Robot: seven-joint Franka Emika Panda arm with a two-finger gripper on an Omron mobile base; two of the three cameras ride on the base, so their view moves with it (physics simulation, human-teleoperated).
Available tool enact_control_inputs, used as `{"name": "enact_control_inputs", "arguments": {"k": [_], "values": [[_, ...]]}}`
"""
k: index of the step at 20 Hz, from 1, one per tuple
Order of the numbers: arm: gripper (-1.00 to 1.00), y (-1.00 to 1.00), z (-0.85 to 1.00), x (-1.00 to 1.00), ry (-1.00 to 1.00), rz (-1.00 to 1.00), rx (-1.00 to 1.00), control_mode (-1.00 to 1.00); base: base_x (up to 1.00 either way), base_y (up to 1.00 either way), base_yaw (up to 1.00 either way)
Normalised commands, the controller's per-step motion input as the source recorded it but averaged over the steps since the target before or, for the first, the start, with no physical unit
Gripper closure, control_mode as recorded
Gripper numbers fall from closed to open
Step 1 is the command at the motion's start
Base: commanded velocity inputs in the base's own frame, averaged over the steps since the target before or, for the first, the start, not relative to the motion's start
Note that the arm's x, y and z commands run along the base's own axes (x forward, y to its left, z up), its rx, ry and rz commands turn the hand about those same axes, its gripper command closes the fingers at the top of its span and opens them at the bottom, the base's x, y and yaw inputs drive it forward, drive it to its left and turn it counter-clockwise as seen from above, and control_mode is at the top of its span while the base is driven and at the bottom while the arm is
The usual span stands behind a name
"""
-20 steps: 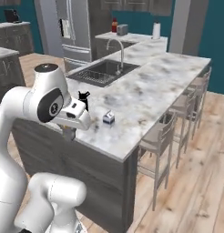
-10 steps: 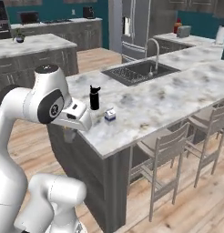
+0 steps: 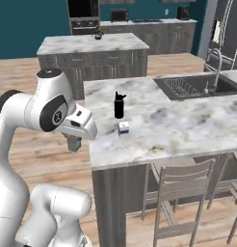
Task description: Move the drinks to the dining counter.
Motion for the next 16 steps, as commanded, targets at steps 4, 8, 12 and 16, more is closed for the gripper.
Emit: {"name": "enact_control_inputs", "arguments": {"k": [4, 8, 12, 16], "values": [[1.00, 0.00, 0.00, 0.00, 0.00, 0.00, 0.00, 1.00, 0.00, -1.00, 0.61], [1.00, 0.00, 0.00, 0.00, 0.00, 0.00, 0.00, 1.00, 0.00, -1.00, 0.51], [1.00, 0.00, 0.00, 0.00, 0.00, 0.00, 0.00, 1.00, 0.01, -1.00, 0.33], [1.00, 0.00, 0.00, 0.00, 0.00, 0.00, 0.00, 1.00, 0.17, -0.91, 0.20]]}}
